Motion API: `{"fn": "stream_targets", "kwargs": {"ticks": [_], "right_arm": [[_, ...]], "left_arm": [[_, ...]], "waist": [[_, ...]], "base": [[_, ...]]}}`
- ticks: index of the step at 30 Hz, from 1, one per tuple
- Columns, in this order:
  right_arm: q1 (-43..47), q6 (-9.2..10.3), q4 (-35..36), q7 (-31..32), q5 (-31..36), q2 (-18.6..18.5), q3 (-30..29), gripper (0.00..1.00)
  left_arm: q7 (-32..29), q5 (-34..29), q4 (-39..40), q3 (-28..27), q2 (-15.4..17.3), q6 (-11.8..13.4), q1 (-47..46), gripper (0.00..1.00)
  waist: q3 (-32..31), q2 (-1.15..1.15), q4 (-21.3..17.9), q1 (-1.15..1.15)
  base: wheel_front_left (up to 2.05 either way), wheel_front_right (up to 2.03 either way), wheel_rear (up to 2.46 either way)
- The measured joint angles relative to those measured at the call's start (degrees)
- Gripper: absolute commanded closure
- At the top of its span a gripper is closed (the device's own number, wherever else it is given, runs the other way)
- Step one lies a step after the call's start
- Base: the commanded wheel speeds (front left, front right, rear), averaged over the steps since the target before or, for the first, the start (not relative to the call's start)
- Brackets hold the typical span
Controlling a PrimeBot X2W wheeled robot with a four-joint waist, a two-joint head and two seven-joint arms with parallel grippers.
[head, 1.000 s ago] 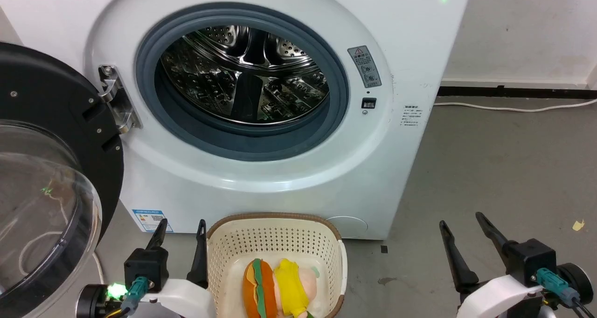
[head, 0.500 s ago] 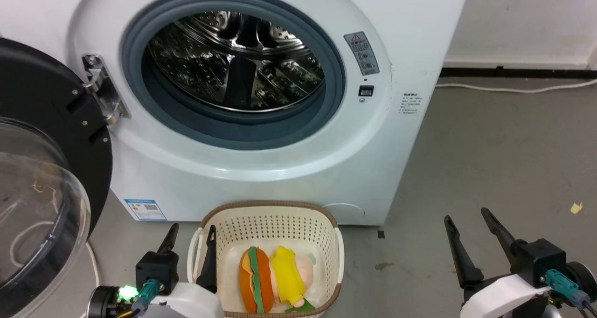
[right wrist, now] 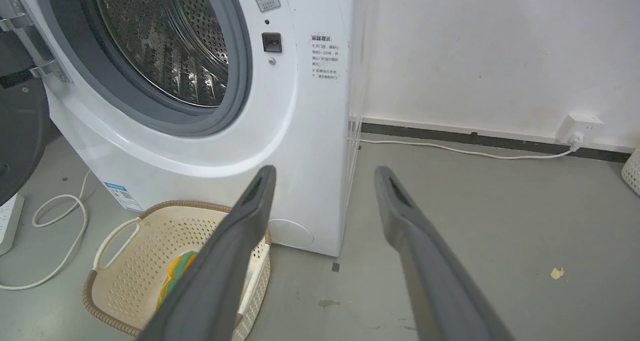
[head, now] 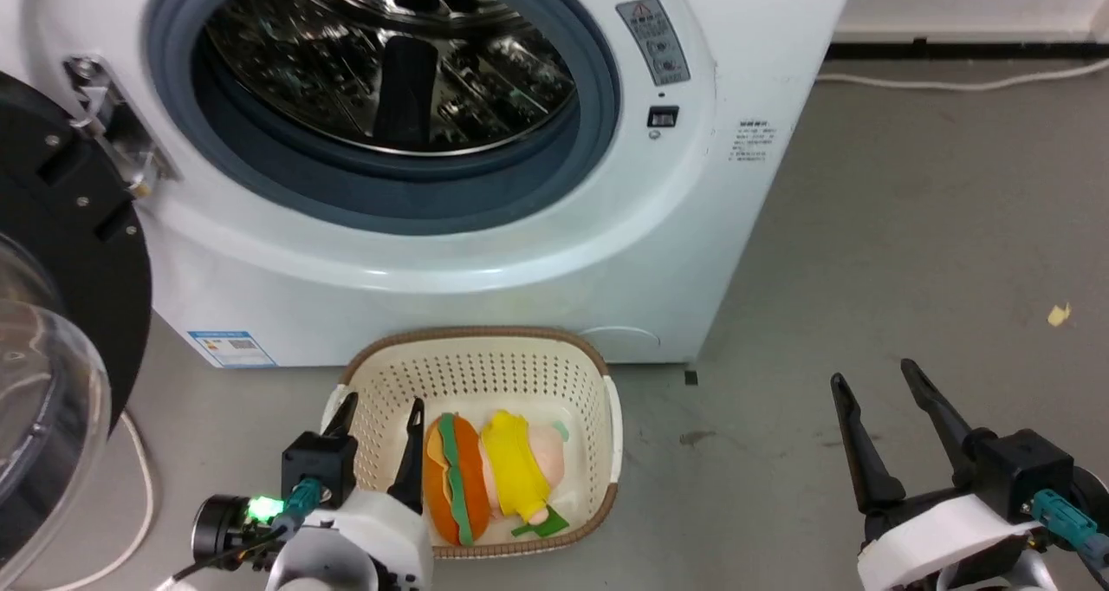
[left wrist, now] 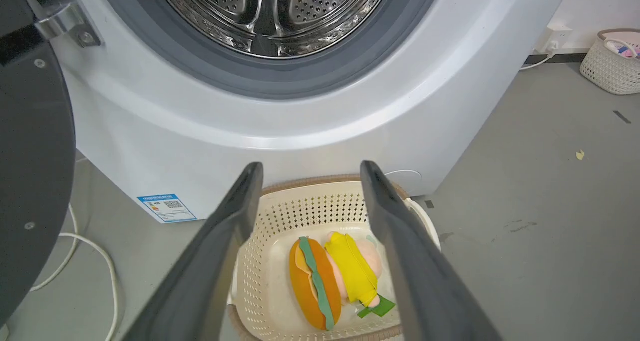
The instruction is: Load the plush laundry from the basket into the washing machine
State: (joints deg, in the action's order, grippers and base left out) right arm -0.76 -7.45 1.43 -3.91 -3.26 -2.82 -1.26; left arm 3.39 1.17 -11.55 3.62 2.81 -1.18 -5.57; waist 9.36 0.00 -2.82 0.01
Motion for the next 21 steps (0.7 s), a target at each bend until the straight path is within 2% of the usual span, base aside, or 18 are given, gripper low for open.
{"fn": "stream_targets", "kwargs": {"ticks": [21], "right_arm": [[-2.52, 0.0, 0.2, -2.34, -5.28, 0.0, 0.29, 0.0]], "left_arm": [[-1.85, 2.0, -18.55, 1.81, 2.33, -1.02, -12.84, 0.0]], "waist": [[10.75, 0.0, -3.95, 0.0]], "base": [[0.0, 0.0, 0.0]]}}
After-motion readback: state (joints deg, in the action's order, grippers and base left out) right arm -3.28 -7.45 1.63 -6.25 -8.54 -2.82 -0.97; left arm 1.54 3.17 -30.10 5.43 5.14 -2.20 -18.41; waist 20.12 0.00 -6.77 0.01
